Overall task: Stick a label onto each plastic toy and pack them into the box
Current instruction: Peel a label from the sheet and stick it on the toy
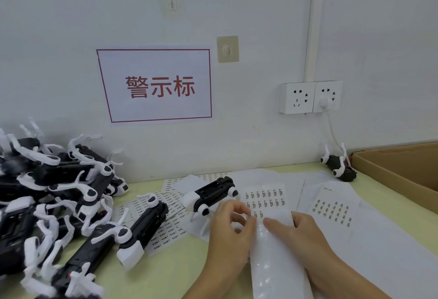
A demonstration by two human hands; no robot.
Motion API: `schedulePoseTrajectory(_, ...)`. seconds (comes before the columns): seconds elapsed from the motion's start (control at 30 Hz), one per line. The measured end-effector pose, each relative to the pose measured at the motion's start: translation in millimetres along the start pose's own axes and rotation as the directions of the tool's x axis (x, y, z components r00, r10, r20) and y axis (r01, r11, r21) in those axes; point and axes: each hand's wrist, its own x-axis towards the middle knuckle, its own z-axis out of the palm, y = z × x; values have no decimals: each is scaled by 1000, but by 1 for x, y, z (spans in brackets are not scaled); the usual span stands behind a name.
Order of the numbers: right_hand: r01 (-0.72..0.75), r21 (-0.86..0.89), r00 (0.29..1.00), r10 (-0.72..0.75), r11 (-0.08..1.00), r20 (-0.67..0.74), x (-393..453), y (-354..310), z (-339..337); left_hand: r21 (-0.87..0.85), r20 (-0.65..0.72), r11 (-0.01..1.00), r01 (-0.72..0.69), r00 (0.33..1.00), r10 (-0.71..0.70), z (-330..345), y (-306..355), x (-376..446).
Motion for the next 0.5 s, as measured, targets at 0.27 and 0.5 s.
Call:
schedulePoseTrajectory(0.27,60,-13,998,-60,998,-7,-2,1,0,338,-7,887,-315,941,337,5,-3,-5)
schedulePoseTrajectory(0.5,85,-33,996,-85,996,-4,0,2,0,459,86,790,-406,906,415,7,-3,-9)
